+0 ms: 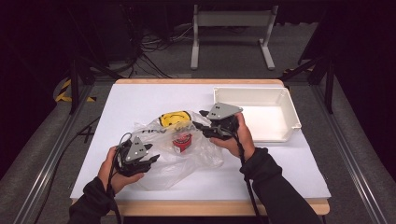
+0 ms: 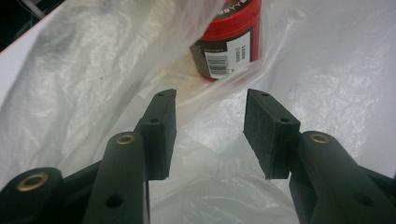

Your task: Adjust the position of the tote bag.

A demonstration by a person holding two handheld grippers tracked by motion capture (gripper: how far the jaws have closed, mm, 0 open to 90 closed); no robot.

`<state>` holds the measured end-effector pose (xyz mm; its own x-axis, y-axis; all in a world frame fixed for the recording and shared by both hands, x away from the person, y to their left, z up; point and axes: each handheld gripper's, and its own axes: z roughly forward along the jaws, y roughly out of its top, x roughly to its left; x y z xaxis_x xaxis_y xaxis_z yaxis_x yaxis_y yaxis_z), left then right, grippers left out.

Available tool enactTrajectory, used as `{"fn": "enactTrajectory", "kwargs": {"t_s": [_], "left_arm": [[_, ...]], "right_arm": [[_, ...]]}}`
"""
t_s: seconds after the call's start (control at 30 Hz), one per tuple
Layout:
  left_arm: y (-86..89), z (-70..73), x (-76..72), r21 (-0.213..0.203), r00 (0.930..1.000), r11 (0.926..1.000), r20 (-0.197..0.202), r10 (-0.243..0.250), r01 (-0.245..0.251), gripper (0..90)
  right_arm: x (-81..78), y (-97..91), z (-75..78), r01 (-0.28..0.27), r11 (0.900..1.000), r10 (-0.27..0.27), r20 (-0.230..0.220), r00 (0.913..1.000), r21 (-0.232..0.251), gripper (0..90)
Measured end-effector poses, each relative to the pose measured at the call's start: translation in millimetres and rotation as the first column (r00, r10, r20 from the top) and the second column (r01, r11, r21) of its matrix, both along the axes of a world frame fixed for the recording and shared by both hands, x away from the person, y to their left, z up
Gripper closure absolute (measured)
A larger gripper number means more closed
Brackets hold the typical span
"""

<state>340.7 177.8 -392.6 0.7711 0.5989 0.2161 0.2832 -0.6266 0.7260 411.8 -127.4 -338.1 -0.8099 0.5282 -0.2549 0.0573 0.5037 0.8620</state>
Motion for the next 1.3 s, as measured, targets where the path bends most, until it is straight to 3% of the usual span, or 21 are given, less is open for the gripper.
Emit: {"fn": "enactTrajectory", "kwargs": {"t_s": [0.1,0.17,0.27,0.37,0.43,0.47,0.57,0.6,0.63,0.7,0.73,0.77,0.9,0.93,1.07,1.2,1.3], "left_arm": [[0.8,0.8,-0.6,-0.011,1.0,0.9999,-0.001,0.0,0.0,55.0],[0.6,1.3,-0.6,-0.005,1.0,1.0,0.006,0.005,-0.005,55.2],[0.8,1.6,-0.4,-0.006,0.9999,0.9999,0.007,0.01,-0.01,55.5],[2.2,2.6,-0.1,-0.02,1.0,0.9998,0.004,0.009,-0.009,56.1],[3.0,3.6,0.3,-0.031,1.0,0.9995,0.002,0.008,-0.008,56.1],[3.2,4.0,0.7,-0.033,0.9999,0.9994,0.004,0.012,-0.012,56.1],[4.2,5.7,1.7,-0.041,0.9999,0.999,0.004,0.016,-0.016,56.2],[4.8,6.5,2.0,-0.045,0.9997,0.9988,0.008,0.021,-0.021,56.3],[6.0,7.8,2.7,-0.051,0.9997,0.9985,0.009,0.022,-0.022,56.6],[6.7,8.4,3.2,-0.055,0.9996,0.9982,0.011,0.026,-0.025,56.6],[7.9,9.2,4.0,-0.054,0.9996,0.9982,0.011,0.025,-0.025,57.1],[8.5,9.4,4.2,-0.057,0.9995,0.998,0.014,0.028,-0.027,57.3],[12.1,10.1,6.7,-0.055,0.9989,0.9977,0.019,0.042,-0.041,57.5],[12.9,10.0,7.2,-0.057,0.9988,0.9974,0.02,0.045,-0.044,58.1],[17.5,8.2,10.4,-0.045,0.9975,0.9969,0.026,0.066,-0.064,59.2],[19.5,7.1,11.7,-0.052,0.998,0.9968,0.02,0.061,-0.06,62.7],[21.0,13.7,7.5,-0.08,0.9986,0.996,0.031,0.042,-0.04,65.2]], "right_arm": [[-9.0,-1.8,8.1,-0.035,0.9994,0.035,0.015,0.9993,0.005,69.9],[-22.5,-0.6,16.2,-0.102,0.9947,0.103,0.021,0.9945,-0.011,77.4],[-31.3,0.6,18.8,-0.141,0.9897,0.142,0.015,0.9898,-0.024,77.6],[-44.2,2.7,18.3,-0.207,0.9764,0.207,-0.009,0.9784,-0.063,74.6],[-54.0,4.9,15.9,-0.256,0.9603,0.254,-0.028,0.9667,-0.111,71.4],[-60.6,6.7,13.7,-0.32,0.9375,0.314,-0.066,0.9473,-0.137,68.9],[-63.9,8.3,10.8,-0.342,0.9246,0.331,-0.089,0.9394,-0.168,67.9],[-65.2,10.0,7.1,-0.36,0.9104,0.343,-0.115,0.9322,-0.204,66.4],[-63.8,12.3,-0.6,-0.362,0.8927,0.334,-0.146,0.9311,-0.268,63.7],[-61.4,12.9,-3.6,-0.356,0.8905,0.322,-0.161,0.9331,-0.284,62.0],[-52.8,13.7,-12.7,-0.331,0.8846,0.277,-0.199,0.94,-0.329,58.7],[-49.5,14.0,-15.7,-0.327,0.8802,0.265,-0.213,0.9403,-0.344,55.6],[-34.3,13.3,-25.4,-0.285,0.8809,0.201,-0.246,0.9481,-0.378,53.2],[-28.0,13.0,-28.1,-0.254,0.8852,0.171,-0.236,0.9566,-0.389,48.8],[-11.6,13.9,-33.8,-0.147,0.8968,0.073,-0.19,0.9792,-0.417,45.2],[-4.8,18.4,-37.5,-0.109,0.8935,0.046,-0.153,0.9872,-0.436,45.0],[-2.6,22.6,-39.3,-0.15,0.8883,0.078,-0.179,0.9808,-0.434,59.0]]}}
